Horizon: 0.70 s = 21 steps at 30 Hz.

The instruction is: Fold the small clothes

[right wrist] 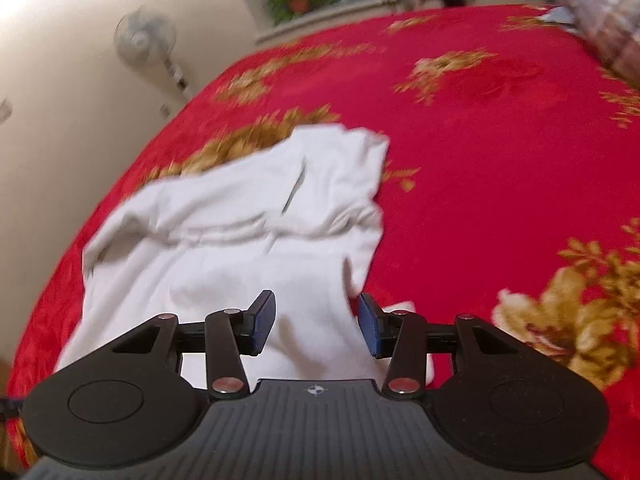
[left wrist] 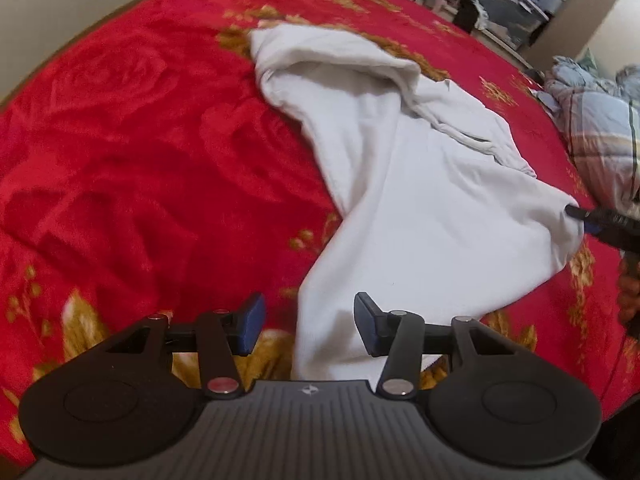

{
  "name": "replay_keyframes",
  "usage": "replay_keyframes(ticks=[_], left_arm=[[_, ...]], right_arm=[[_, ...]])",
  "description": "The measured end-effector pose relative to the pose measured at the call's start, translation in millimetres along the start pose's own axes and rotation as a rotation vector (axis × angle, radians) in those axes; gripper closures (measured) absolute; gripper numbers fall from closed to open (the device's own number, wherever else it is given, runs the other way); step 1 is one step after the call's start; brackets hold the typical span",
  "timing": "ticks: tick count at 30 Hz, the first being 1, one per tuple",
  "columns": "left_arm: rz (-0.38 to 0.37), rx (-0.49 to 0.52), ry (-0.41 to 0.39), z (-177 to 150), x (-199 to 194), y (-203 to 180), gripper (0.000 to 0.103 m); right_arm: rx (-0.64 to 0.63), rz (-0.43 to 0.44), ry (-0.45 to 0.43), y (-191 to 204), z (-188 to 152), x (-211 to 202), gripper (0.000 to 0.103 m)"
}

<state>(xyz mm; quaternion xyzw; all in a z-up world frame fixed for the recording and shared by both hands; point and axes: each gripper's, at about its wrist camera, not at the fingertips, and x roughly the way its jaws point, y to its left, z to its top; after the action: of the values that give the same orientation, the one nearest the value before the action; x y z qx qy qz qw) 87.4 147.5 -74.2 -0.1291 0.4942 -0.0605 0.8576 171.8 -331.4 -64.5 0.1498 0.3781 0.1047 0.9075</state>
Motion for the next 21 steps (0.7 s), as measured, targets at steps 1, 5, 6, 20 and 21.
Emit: replay_keyframes(ticks=[1,5,6,20,21], left_arm=[[-0.003,-0.005,0.012,-1,2,1,0.050],[-0.042,-0.010,0.046,-7,9,1,0.096],[-0.049,0.006,0.032,-8,6,-1,0.097],[-0.151,0.075,-0.017,-45,-73,43,0.096],[-0.096,0.069,0.002,-46,-67,43,0.093]], right_arm=[[-0.025,-0.012,0.006,1,-1,4,0.056],[-0.099,-0.023,0.021,7,-9,5,0.076],[-0.110,-0.018,0.017,7,-10,3,0.093],[0.176,0.223,-0.267,-54,-24,-153,0.101],[0.174,0.174,-0.208,-57,-29,-139,0.099]])
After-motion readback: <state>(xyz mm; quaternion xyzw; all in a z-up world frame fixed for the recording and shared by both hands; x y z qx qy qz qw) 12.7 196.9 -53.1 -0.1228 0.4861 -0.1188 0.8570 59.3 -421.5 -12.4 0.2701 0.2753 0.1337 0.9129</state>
